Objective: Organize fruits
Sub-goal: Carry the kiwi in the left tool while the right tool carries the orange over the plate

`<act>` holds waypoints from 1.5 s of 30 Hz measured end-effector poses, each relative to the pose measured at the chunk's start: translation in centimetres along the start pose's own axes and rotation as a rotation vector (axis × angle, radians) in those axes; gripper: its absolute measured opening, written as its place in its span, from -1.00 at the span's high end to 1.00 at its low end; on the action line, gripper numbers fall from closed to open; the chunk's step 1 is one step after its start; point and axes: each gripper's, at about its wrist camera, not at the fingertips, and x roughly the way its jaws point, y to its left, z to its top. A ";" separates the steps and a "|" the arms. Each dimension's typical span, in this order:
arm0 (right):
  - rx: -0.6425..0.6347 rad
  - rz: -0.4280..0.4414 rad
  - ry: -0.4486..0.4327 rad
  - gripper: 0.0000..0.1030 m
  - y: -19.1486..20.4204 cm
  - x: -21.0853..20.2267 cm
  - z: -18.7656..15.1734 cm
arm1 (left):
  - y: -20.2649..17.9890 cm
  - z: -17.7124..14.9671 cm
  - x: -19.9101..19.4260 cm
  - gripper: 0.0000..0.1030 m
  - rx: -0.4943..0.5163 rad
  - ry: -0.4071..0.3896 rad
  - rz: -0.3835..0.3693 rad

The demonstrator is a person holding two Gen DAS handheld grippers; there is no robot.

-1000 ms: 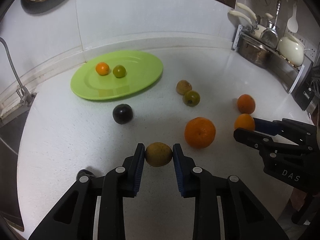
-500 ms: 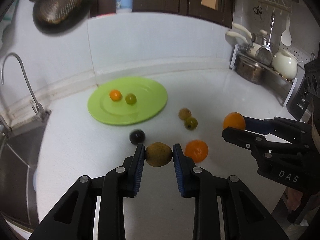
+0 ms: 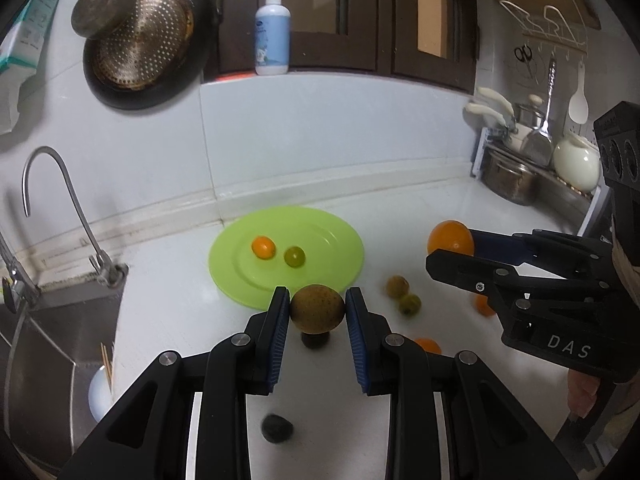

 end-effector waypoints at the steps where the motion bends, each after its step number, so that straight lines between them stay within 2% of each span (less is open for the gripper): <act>1: 0.002 0.012 -0.004 0.25 0.1 0.3 0.4 | 0.2 0.2 0.1 0.44 -0.002 -0.002 0.003; 11: -0.004 0.053 -0.018 0.25 1.0 2.4 3.7 | 2.1 2.7 1.5 0.44 0.005 -0.024 0.026; 21: -0.008 0.053 0.023 0.25 0.4 6.0 7.0 | 3.2 6.1 4.7 0.44 0.020 -0.014 0.014; 33: 0.001 0.044 0.123 0.25 -2.1 12.6 9.7 | 5.4 8.7 11.7 0.44 -0.021 0.084 -0.002; 45: 0.053 0.059 0.263 0.25 -5.1 20.2 10.0 | 7.5 8.9 19.3 0.44 -0.056 0.210 -0.017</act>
